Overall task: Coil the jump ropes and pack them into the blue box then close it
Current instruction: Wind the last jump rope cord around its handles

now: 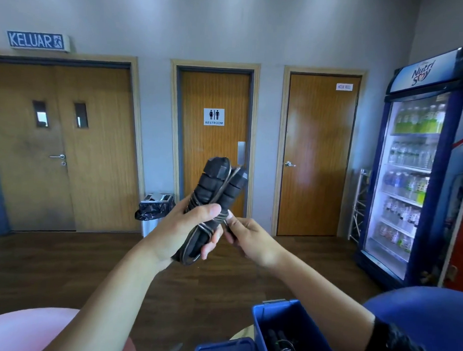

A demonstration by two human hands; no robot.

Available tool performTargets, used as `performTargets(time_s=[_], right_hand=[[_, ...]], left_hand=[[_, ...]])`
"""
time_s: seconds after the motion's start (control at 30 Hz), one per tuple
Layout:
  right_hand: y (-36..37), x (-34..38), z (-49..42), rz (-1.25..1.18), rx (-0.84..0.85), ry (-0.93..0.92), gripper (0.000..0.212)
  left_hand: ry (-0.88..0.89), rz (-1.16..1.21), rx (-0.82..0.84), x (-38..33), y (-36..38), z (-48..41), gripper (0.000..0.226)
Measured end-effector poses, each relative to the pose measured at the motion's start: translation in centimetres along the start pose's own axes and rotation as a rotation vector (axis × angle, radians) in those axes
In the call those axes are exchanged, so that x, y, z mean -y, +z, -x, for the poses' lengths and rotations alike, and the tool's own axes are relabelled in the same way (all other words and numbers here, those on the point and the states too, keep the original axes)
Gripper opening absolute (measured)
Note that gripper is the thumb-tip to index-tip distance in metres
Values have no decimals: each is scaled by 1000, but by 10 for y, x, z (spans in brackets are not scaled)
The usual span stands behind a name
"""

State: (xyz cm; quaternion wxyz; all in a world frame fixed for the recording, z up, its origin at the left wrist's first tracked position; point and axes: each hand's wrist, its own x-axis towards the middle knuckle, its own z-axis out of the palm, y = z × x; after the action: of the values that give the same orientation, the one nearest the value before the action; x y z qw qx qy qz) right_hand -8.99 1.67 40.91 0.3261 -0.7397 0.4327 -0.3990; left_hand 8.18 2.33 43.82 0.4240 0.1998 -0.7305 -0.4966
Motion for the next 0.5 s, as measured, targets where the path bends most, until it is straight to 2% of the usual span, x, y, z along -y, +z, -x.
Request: performTargets(time_s=[0.1,0.2,0.23,0.3,0.33,0.37,0.5], right_hand=[[5,-7,4,111,-81,112,54],[9,-14,10,233,-95,202,49],[9,-14,13,279,-85,248,47],[7,-8,21,416,-54,297,44],[5,-1,26,496,-60,255,44],[3,8,30,587,-77,163,43],[-7,43,29,1032,-111,-325,41]], left_hand=[[-94,-33,-179,1,-3,-3,63],[-192,-342,-324,7,-20,-5,70],[-234,-479,-351,9,-27,-5,79],[-357,-795,-395,14,-38,-2,111],[-418,-929,-387,16,-40,-1,127],[-461,-1058,-340,20,-36,0,133],[-496,-1421,-89,22,-4,-3,96]])
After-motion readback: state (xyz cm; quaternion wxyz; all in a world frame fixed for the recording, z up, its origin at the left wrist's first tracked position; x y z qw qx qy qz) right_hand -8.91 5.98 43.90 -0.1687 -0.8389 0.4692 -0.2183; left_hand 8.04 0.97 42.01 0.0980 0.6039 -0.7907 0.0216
